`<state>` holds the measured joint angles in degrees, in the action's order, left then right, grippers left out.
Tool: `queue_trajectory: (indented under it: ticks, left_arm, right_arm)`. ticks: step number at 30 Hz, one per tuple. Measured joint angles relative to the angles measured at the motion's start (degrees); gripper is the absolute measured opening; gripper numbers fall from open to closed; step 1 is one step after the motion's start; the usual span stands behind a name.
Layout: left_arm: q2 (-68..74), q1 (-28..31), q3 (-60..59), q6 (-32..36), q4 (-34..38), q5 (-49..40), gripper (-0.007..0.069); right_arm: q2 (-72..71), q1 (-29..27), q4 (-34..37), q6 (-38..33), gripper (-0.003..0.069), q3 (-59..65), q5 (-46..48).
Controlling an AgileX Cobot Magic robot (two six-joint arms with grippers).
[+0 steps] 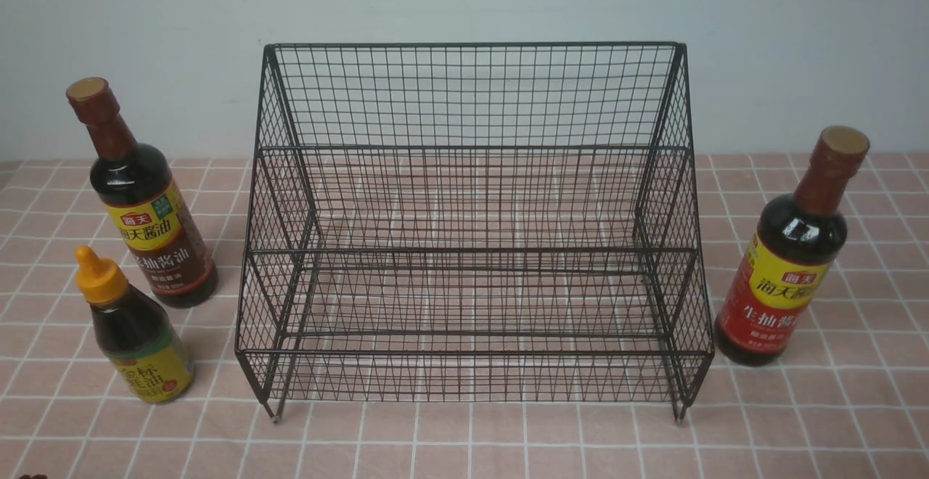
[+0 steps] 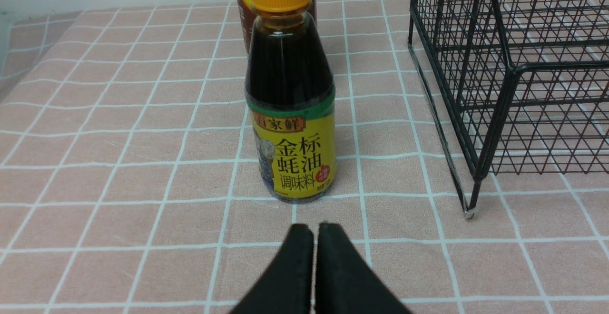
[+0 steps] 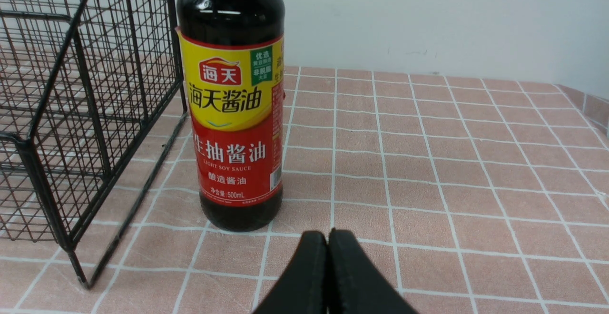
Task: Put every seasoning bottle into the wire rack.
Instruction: Use the right arm to grab the condiment bottle closest to it
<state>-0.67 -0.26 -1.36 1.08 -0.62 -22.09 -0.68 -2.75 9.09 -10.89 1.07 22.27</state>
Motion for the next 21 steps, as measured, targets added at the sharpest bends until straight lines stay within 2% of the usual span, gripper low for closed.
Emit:
queue_trajectory:
  ticks: [9, 12, 17, 21]
  left_arm:
    - [0.0, 0.0, 0.0, 0.0, 0.0, 0.0, -0.0007]
    - [0.0, 0.0, 0.0, 0.0, 0.0, 0.0, -0.0007]
    - [0.0, 0.0, 0.0, 0.0, 0.0, 0.0, -0.0007]
    - [0.0, 0.0, 0.0, 0.0, 0.0, 0.0, -0.0007]
  right_arm:
    - [0.0, 0.0, 1.0, -0.2, -0.0015, 0.2, -1.5]
    - [0.0, 0.0, 3.7, -0.2, -0.0015, 0.4, -3.4]
    - [0.0, 0.0, 12.4, -0.2, -0.0015, 0.4, -11.5]
    - [0.0, 0.0, 14.7, -0.2, -0.0015, 0.4, -16.4]
